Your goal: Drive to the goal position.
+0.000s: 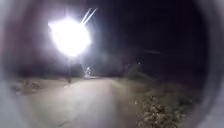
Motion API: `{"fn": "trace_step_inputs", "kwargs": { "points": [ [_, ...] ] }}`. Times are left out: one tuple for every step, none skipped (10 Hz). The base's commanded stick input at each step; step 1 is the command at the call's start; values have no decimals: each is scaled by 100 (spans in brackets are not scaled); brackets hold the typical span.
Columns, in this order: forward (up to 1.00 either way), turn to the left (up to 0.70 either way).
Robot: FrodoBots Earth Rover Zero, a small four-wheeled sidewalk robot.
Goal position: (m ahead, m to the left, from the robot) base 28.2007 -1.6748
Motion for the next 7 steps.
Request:
{"fn": "trace_step_inputs", "kwargs": {
  "points": [
    [85,34],
    [85,34],
    [85,34],
    [85,34],
    [85,6],
    [85,0],
    [85,0]
  ]
}}
